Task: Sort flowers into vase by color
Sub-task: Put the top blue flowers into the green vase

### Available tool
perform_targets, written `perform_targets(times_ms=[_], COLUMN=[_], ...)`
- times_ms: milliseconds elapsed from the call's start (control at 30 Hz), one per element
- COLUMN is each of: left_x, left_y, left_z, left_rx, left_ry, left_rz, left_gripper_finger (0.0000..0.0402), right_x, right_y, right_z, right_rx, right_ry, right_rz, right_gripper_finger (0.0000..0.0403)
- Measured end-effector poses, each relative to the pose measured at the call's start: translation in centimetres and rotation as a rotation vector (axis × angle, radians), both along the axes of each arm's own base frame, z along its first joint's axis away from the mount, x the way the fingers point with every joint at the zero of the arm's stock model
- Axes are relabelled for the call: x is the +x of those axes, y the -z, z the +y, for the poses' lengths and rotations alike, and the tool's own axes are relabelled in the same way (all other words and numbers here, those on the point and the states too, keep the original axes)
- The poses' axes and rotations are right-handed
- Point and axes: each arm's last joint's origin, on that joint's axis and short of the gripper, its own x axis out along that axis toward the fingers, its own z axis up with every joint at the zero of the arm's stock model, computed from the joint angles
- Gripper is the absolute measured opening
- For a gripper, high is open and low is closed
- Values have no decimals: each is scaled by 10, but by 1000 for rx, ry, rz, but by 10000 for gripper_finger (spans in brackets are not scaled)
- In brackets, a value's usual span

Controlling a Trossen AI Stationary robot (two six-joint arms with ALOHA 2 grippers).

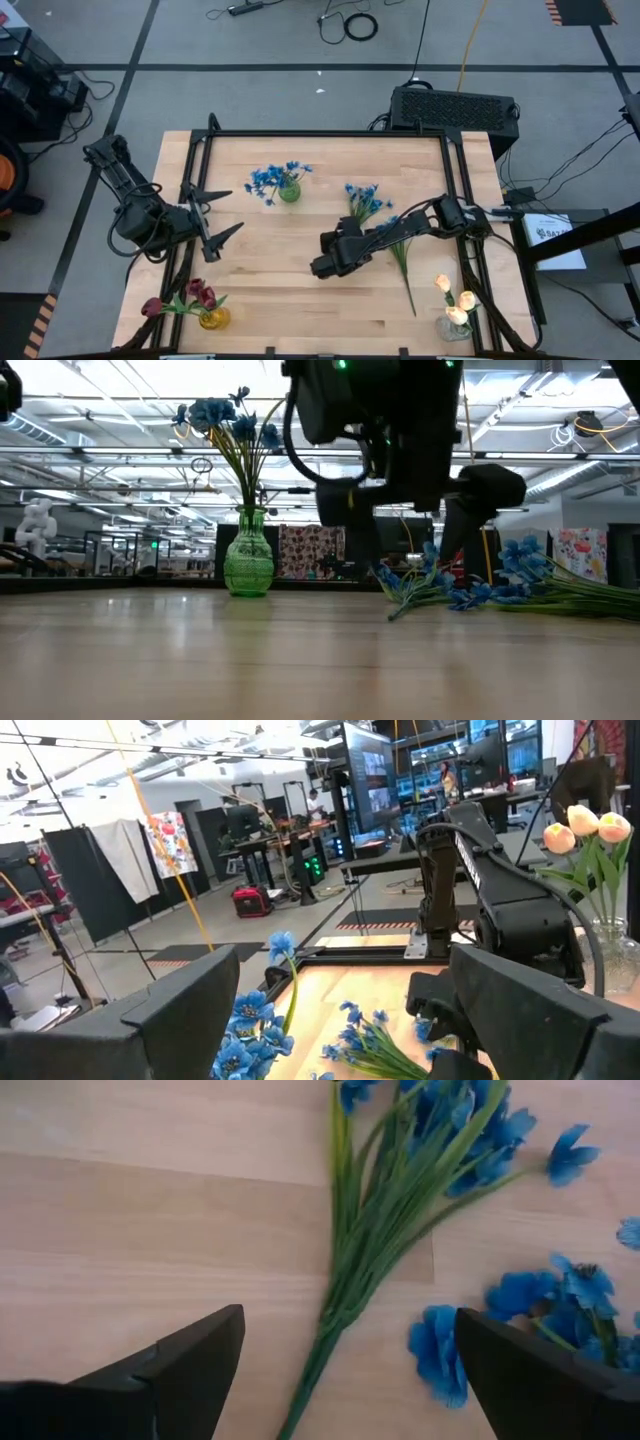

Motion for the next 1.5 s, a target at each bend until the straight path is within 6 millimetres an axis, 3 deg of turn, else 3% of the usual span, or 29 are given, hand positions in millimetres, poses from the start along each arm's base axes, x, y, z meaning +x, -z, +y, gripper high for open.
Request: perform_targets(times_ms=[333,767,1000,1333,1500], left_x=[0,0,0,0,0], left_y=[0,0,0,0,0], left_z=[0,0,0,0,0], left_rx=[-2,16,16,17,17], left_ry=[0,-2,-1,-2,-2], left_rz=[-1,6,6,6,6], left_gripper_finger=[368,368,368,368,368], right_x=[-12,-6,-3,-1,0], right_y=[35,39,39,40,41], right_z=[-16,-25,-32,-32,-35], right_rx=[-2,13,23,35,76], right_ry=[52,24,-7,-134,-105], right_rz=[14,-20,-5,62,59], right_gripper_finger=[347,178,110,60,66])
